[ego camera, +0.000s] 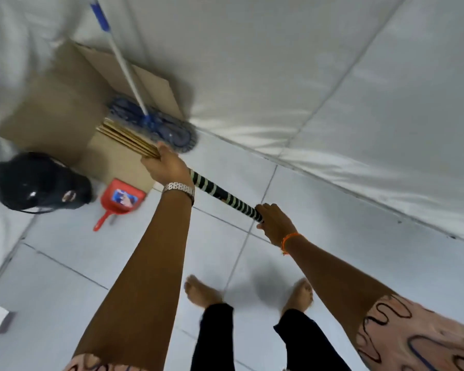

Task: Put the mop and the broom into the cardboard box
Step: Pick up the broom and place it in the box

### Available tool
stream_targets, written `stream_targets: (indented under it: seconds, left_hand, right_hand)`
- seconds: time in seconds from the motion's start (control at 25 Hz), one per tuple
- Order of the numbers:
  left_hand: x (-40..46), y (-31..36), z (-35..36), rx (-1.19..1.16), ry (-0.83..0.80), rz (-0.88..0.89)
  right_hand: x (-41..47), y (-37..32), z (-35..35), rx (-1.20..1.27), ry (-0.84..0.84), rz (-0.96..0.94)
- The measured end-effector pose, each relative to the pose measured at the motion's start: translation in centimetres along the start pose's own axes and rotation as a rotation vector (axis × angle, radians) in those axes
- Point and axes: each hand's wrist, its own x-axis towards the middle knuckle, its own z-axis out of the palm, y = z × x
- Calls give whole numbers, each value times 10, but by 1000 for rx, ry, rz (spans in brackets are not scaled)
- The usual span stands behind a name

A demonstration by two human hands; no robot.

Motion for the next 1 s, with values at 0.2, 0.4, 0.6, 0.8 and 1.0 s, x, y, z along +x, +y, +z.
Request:
stream_targets:
  seconds: [0.2,0.4,0.6,0.8,1.0]
  left_hand:
    - [56,109,-62,111,-512,89]
    - [168,225,-93,368,-639,344]
    - [301,299,-57,517,-761,610]
    - [468,317,2,591,-799,675]
    - [593,327,52,583,-837,686]
  right_hand:
    - [60,-124,14,208,56,-19]
    - [172,-284,32,401,67,-39]
    - [334,-396,51,498,114,-81]
    - [499,-462,63,556,30,46]
    - [534,-467,100,546,-49,218]
